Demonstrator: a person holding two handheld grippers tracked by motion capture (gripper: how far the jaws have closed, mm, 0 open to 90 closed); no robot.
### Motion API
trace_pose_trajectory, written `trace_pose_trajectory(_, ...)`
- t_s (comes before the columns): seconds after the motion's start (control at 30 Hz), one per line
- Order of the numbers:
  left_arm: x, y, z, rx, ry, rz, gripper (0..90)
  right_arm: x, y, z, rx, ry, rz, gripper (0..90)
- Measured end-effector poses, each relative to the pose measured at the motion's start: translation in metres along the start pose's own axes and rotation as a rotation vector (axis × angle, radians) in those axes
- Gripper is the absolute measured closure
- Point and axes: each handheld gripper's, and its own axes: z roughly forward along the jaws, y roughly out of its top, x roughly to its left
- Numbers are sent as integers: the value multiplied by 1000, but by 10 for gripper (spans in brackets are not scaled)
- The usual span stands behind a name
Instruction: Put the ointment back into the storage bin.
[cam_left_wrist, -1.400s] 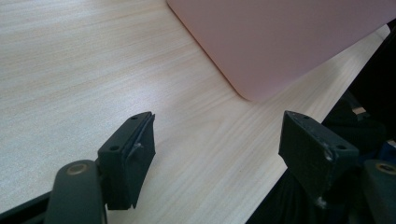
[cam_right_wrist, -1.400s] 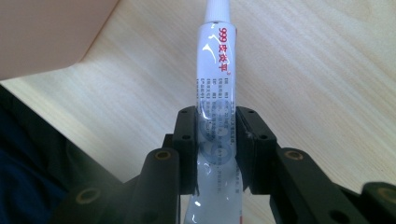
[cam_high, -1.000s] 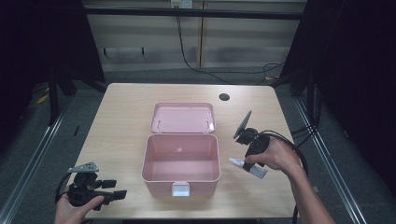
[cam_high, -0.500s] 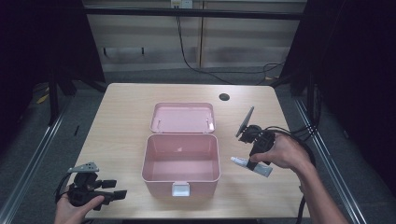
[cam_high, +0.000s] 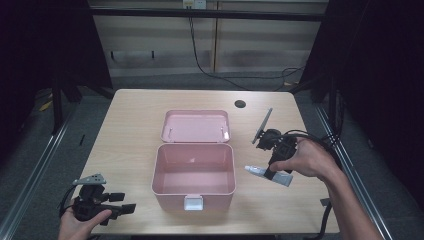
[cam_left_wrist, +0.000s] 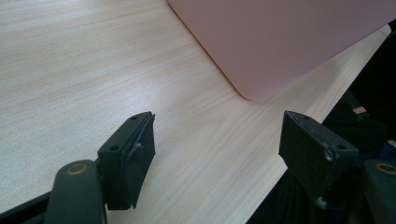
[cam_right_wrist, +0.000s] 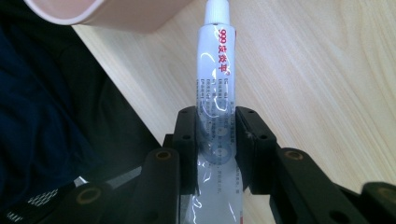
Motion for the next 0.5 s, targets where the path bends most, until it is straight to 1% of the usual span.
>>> trace_pose_trajectory(0.07,0,0,0,0,0,0,268,3,-1,-4,12,-3,-11,713)
trace_pose_trajectory(0.2,0,0,0,4,-2,2,268,8,-2,-14,8,-6,-35,714)
trace_pose_trajectory(0.27,0,0,0,1,-2,-1,268,10,-2,-16,4,-4,-35,713)
trace_pose_trajectory(0.4,1,0,0,2,-2,-1,268,13,-1,-31,-10,-14,-44,714)
trace_pose_trajectory(0.43,1,0,0,2,-2,-1,268,14,-1,-34,-4,-14,-49,714)
trace_pose_trajectory(0.5,1,0,0,5,-3,0,268,16,-1,-39,-1,-29,-48,714)
